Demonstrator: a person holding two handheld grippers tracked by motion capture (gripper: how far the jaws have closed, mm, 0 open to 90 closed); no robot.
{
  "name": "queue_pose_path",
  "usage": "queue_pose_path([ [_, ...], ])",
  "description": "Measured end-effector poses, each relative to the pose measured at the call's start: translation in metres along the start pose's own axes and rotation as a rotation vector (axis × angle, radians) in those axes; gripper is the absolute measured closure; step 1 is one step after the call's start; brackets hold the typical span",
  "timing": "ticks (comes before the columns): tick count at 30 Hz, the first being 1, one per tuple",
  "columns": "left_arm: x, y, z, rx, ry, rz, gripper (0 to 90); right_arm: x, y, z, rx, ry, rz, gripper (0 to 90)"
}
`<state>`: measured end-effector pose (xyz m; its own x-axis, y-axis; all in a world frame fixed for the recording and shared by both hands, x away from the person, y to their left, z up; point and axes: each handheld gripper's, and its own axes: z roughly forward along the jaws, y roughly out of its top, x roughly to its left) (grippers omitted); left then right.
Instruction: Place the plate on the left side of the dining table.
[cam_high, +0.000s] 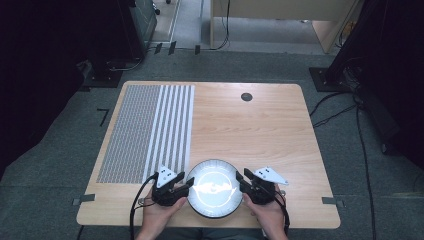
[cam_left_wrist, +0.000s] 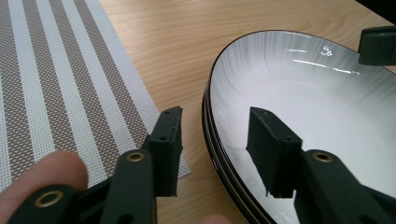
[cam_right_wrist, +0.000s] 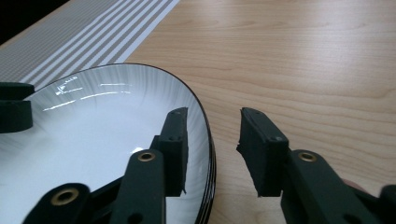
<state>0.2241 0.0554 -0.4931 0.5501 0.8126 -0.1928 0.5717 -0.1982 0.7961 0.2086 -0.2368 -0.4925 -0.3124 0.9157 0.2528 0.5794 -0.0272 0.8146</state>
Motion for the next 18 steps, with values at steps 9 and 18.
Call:
queue_pose_path([
  [9, -0.0015, -0.0024, 0.0003, 0.019, -0.023, 0.041, 73.4, -0.0008, -0.0018, -0.0013, 0.019, 0.051, 0.046, 76.5],
  [18, -0.0010, -0.0026, 0.0005, 0.015, -0.024, 0.048, 74.2, -0.0028, -0.0011, -0.0016, 0.024, 0.063, 0.067, 75.5],
])
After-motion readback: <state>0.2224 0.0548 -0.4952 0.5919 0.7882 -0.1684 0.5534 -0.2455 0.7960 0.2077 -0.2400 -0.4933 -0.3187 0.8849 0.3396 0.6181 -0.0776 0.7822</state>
